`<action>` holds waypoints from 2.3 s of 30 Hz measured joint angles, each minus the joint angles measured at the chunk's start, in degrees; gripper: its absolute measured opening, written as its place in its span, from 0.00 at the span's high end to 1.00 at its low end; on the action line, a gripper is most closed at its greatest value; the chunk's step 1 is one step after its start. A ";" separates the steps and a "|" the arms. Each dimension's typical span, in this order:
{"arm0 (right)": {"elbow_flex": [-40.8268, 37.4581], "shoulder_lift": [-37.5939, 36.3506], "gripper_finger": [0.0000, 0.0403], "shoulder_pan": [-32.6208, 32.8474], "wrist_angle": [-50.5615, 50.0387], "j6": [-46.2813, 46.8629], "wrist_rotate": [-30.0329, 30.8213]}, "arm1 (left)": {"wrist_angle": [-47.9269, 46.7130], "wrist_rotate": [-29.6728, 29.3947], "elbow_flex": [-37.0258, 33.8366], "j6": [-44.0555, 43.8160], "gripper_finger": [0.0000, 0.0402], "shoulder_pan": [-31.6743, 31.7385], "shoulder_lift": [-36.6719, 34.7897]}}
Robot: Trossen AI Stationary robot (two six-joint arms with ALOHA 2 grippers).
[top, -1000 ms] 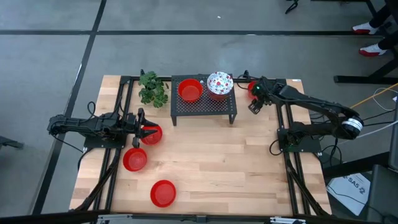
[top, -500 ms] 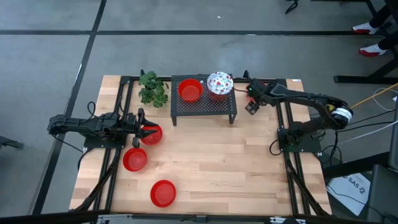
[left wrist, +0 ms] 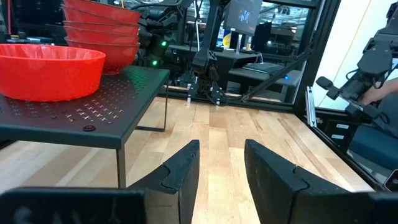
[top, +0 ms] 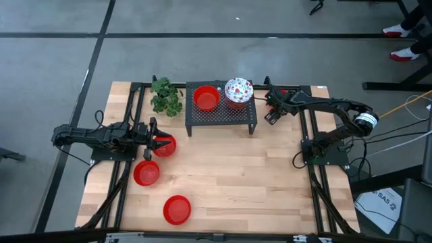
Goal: Pick & Place Mini bowls
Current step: Stack the red bowl on the top of the red bowl on the shelf
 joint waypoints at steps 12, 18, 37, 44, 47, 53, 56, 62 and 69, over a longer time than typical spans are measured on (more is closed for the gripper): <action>0.17 -0.84 0.97 0.02 -7.88 7.78 -4.03 | 0.00 0.00 0.01 0.00 0.69 -0.02 0.00; -0.02 -7.59 0.98 0.02 -11.71 12.34 -4.50 | 0.00 -0.01 0.00 0.00 0.69 0.00 0.00; 7.78 -42.35 0.99 0.02 -13.33 19.95 -8.72 | 0.00 0.00 0.00 0.00 0.69 -0.02 0.01; 16.63 -46.65 0.99 0.09 -11.80 18.68 -20.46 | 0.00 1.08 0.01 0.00 0.69 0.00 0.00; 19.88 -47.83 0.99 0.11 -10.42 17.92 -27.44 | -0.05 4.39 -0.01 0.00 0.69 -0.02 0.00; 22.08 -48.46 0.99 0.13 -3.94 17.35 -41.17 | 0.01 4.36 0.00 0.83 0.69 0.00 0.02; 22.08 -47.96 0.99 0.13 -1.77 17.01 -48.19 | 0.00 2.36 0.00 6.53 0.69 0.07 0.02; 22.03 -46.66 0.99 0.18 4.50 19.79 -55.99 | 0.00 1.99 -0.01 9.33 0.69 0.07 0.02; 22.01 -43.01 0.99 4.02 12.80 24.12 -59.21 | 2.34 2.35 0.00 7.27 0.69 0.06 0.02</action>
